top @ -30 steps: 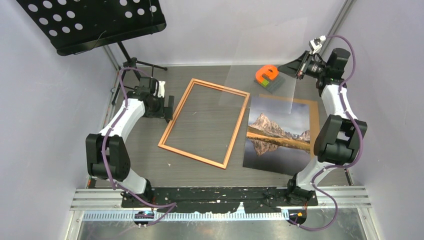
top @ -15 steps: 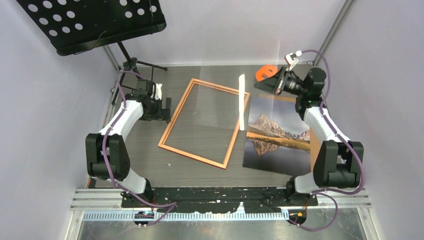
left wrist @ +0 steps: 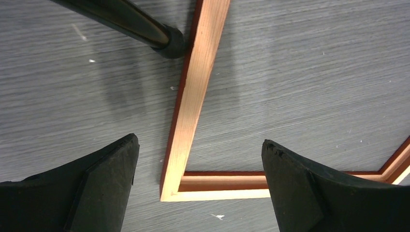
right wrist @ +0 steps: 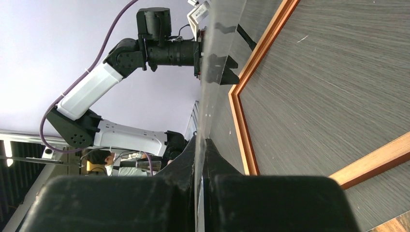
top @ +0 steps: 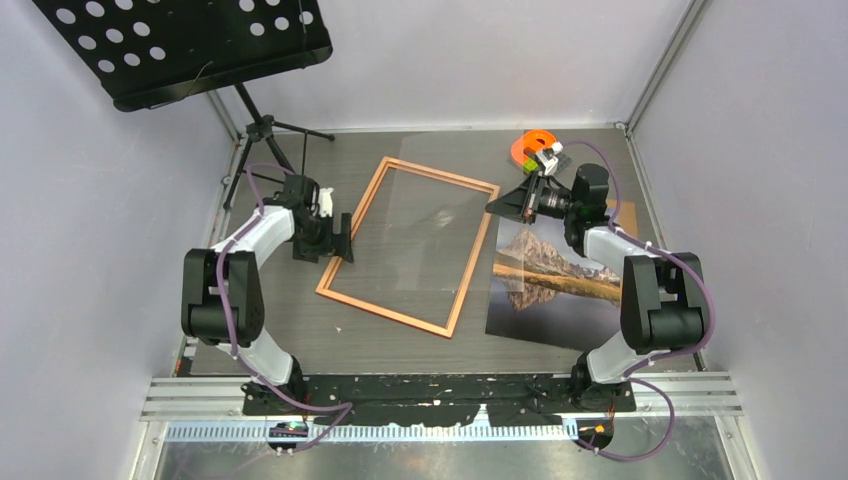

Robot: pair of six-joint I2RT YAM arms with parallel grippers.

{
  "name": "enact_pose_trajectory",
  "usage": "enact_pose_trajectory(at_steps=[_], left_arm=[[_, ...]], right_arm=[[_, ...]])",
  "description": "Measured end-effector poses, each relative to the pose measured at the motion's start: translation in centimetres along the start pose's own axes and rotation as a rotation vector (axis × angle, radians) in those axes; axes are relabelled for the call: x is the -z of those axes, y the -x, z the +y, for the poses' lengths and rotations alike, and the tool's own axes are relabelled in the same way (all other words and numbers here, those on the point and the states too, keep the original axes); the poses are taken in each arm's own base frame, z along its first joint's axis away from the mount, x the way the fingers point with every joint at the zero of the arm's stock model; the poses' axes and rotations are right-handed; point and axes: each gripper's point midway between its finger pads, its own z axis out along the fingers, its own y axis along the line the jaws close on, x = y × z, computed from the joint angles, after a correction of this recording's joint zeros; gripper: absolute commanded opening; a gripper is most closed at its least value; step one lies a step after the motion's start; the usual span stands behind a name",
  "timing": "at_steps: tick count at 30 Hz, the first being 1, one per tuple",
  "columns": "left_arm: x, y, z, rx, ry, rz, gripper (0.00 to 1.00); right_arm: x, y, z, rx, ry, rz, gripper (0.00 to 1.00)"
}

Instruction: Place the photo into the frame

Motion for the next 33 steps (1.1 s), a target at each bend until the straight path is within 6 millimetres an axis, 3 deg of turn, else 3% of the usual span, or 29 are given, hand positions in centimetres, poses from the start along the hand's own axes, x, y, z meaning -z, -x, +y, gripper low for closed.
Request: enact_pose_trajectory(at_steps=[14, 26, 33], left_arm=[[-1.9, -2.1, -2.5, 0.089, -0.155, 0.065, 0.93], [-1.6, -3.1, -4.6, 0.126, -0.286, 0.039, 0.92], [-1.2, -4.5, -6.2, 0.113, -0.375, 0.062, 0.93]], right_arm=[[-0.5, -1.5, -1.9, 0.042, -0.051, 0.038, 0.06], [-0.1, -3.5, -3.5, 0.03, -0.086, 0.032, 0.06], [-1.5, -3.3, -3.6, -0.01, -0.03, 0.019, 0.06]])
